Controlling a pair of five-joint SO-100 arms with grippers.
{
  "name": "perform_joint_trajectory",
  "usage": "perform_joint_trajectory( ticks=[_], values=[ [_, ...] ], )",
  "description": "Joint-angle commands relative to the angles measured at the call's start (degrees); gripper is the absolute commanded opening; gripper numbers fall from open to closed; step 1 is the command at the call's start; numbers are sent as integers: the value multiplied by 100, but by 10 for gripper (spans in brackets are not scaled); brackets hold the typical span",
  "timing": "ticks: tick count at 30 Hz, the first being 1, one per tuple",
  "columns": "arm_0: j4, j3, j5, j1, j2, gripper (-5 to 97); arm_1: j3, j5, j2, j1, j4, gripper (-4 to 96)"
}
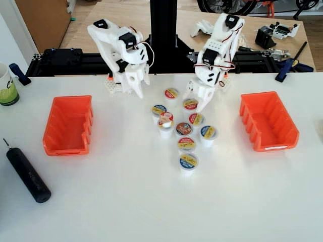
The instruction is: Sort the coffee pods, blue into left, red into right
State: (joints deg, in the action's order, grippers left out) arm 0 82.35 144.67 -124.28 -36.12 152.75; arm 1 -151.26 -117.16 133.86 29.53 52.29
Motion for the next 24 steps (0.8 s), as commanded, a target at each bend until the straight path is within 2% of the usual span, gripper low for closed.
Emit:
perform_joint_trajectory(
  ticks=[1, 17, 24],
  values=[
    [-53, -35, 44, -53, -26, 298, 0, 53, -18, 44, -9, 260],
    [-53, 9, 185, -88, -26, 298, 1125, 519, -9, 53, 1037, 255],
    [-62, 26, 185, -97, -26, 298, 606, 580, -9, 62, 237, 296]
  ],
)
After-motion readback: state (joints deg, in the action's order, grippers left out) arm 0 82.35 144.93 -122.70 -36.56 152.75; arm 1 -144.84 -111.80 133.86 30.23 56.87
